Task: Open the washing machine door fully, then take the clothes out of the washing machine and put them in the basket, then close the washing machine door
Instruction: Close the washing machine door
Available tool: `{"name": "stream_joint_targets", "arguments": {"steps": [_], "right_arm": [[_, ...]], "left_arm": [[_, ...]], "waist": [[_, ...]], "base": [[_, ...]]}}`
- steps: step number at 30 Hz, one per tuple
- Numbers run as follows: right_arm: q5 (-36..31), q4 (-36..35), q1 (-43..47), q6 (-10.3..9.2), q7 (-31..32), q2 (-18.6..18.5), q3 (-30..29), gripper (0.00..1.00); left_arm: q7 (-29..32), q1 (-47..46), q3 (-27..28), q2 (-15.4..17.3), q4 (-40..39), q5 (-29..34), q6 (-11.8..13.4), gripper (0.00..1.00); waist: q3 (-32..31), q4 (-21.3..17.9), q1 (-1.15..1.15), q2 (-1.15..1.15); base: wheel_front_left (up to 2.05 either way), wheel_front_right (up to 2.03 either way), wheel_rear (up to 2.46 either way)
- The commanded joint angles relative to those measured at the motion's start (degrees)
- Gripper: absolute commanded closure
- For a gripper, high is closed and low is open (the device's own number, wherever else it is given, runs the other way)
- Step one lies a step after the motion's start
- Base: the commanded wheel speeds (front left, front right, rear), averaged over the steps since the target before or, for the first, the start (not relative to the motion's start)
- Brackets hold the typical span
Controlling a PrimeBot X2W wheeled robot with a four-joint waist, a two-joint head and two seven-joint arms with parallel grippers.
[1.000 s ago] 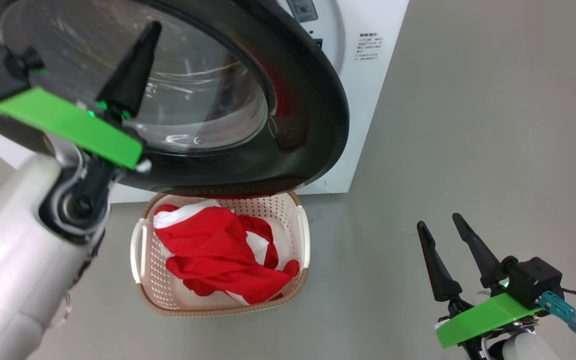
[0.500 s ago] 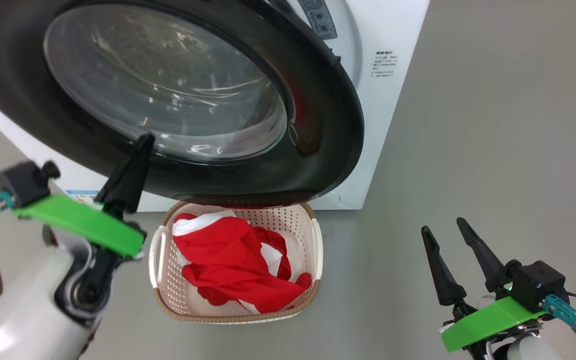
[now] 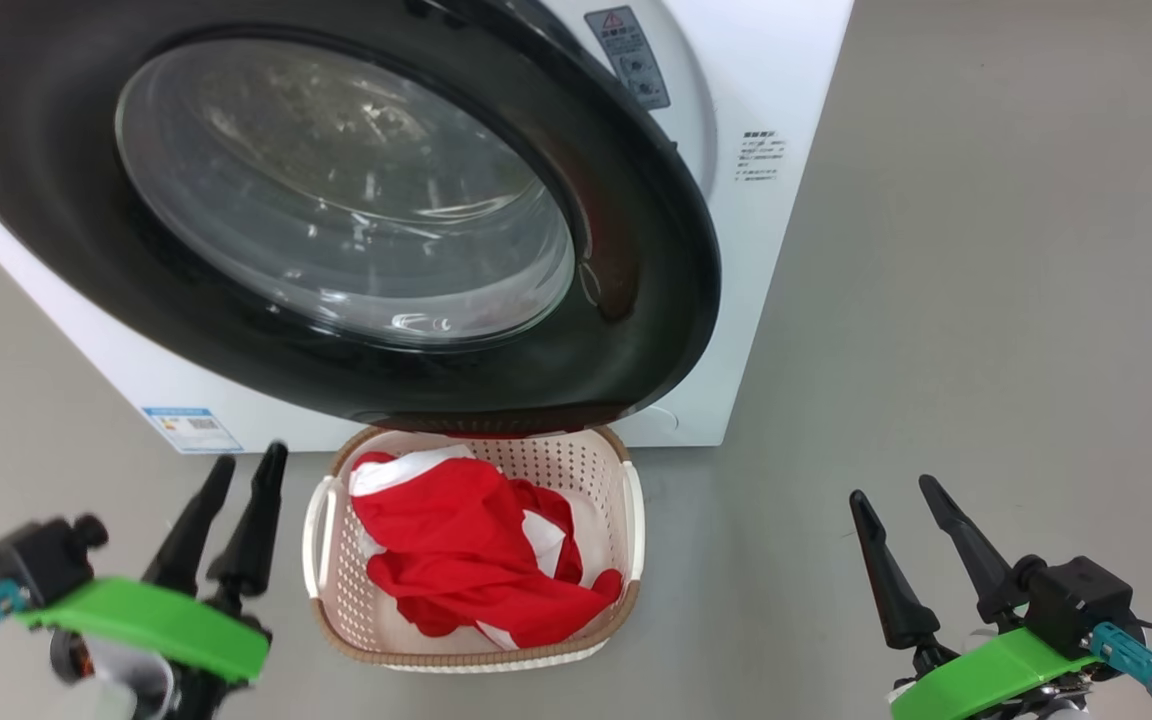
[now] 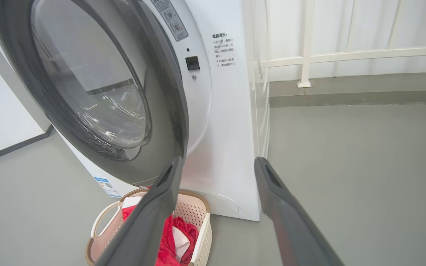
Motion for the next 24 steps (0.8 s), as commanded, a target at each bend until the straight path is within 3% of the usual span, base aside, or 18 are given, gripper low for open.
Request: {"name": "stream_joint_targets", "arguments": {"steps": [1, 24], "right_arm": [[0.5, -1.3, -0.1, 0.02, -0.4, -0.7, 0.9, 0.00], [0.8, -2.0, 3.2, 0.02, -0.4, -1.6, -1.2, 0.00]], "left_arm": [[-0.5, 0.8, 3.6, 1.5, -1.6, 1.8, -0.4, 0.00], [-0.5, 20.0, 22.4, -5.5, -6.8, 23.0, -0.4, 0.00]], "waist": [[-0.5, -0.5, 0.00, 0.00], [-2.8, -4.9, 0.00, 0.00]], "base": [[0.00, 0.00, 0.00], [0.00, 0.00, 0.00]]}}
